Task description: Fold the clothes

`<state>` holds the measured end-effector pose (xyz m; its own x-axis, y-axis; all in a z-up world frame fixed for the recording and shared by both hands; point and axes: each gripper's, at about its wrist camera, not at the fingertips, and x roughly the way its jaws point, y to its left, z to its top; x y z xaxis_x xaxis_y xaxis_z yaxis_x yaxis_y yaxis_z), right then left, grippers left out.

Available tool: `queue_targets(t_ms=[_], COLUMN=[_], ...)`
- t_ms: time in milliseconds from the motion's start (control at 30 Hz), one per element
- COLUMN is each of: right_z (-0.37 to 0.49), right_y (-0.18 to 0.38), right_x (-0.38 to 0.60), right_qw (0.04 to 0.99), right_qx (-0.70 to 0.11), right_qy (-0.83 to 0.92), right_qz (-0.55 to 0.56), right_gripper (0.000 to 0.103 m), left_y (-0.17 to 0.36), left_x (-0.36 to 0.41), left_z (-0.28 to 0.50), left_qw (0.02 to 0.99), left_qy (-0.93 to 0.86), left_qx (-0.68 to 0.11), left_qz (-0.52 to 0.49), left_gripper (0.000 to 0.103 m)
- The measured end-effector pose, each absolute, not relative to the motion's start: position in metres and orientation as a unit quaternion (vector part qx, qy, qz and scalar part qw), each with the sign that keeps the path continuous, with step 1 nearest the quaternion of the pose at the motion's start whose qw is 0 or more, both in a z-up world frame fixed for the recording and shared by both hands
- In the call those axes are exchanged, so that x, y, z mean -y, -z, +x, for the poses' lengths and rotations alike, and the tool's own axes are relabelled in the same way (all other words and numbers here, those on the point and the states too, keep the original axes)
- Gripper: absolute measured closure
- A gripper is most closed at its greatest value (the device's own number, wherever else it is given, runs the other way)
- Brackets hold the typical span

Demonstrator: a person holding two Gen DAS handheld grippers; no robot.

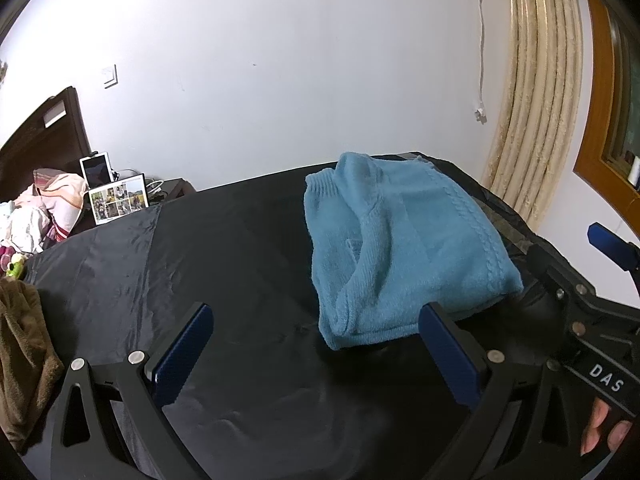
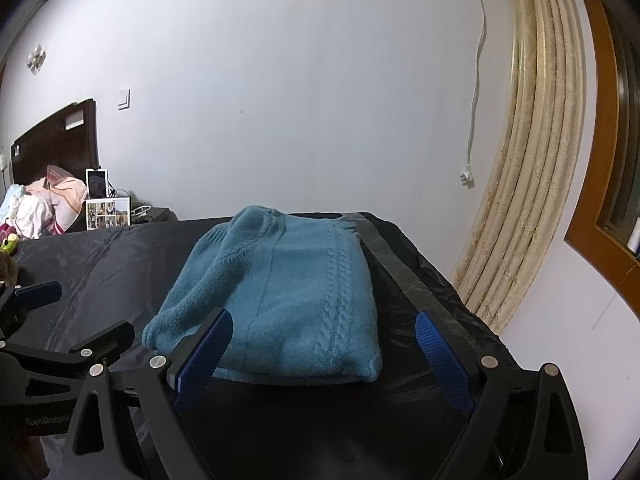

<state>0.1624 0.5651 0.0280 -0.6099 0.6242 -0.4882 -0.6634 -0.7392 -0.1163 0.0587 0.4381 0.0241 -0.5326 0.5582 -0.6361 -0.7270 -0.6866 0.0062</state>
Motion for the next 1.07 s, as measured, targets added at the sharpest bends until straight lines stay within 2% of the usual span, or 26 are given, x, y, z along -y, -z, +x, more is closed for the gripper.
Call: queue_targets(t_ms=[1067], right_z=[0.1591], right_y=[-0.0222], right_x=[-0.5648], right_qw=[0.358], right_qx=[-0.05], right_qy=[-0.894], right_qz=[-0.265], right_gripper=[0.008], left_y=[-0.0208], left_x=[-0.4358], left_z=[0.0623], left_qw=[0.379], left_qy=[-0.865], left_qx=[-0.138], left_qz=[-0.299], left_gripper=[0.0])
